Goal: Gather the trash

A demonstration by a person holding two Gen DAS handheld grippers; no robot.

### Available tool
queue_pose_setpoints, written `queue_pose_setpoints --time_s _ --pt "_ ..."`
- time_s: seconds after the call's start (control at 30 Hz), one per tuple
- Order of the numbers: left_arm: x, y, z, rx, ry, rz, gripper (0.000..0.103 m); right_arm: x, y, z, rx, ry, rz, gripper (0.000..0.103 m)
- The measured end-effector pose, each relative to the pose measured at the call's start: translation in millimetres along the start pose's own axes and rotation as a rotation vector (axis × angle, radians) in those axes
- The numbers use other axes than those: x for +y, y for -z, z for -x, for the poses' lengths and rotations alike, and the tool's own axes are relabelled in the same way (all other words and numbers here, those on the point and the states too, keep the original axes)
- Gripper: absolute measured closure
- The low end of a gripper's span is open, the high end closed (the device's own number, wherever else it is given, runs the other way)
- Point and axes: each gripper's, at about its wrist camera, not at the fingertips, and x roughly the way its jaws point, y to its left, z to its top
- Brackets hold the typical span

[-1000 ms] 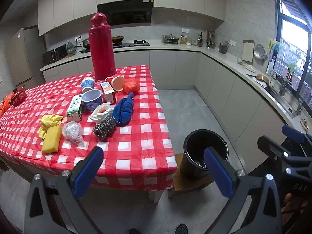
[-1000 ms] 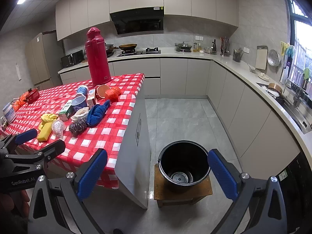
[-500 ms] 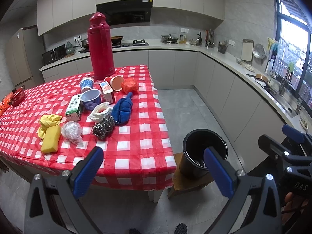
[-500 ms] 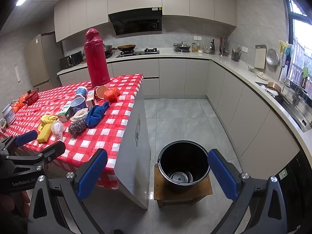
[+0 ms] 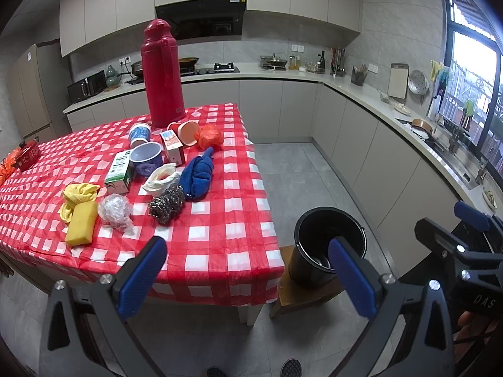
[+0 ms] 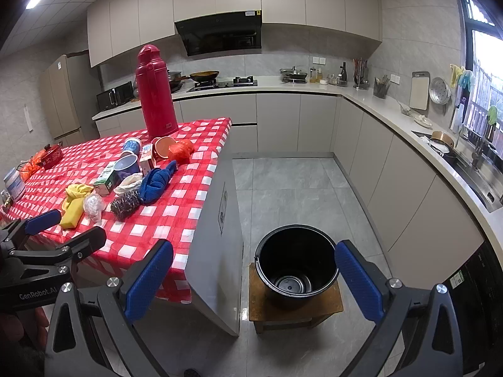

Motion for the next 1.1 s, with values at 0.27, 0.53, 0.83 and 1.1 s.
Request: queue_pose_setpoints --time_s 0.27,0.53,0.83,1.1 --pt "-0.1 0.4 -0.8 0.002 -0.001 0.001 0.0 0.8 1.3 0.0 0.003 -0.002 -0.001 0.0" --pt "10.5 5.0 -0.8 0.007 -0.024 0.019 0.0 8.7 1.9 -8.7 0.018 -0.022 0.002 0.0" --pt "53.0 7.4 -1.5 0.028 -0.089 0.068 0.0 39.1 -4.0 -27.7 0.04 -0.073 0.037 0.0" --pt "104.9 16.9 -3.2 0.051 -0.168 0.129 0.0 83.3 -7.8 -62.2 0.113 -0.174 0.076 0.0"
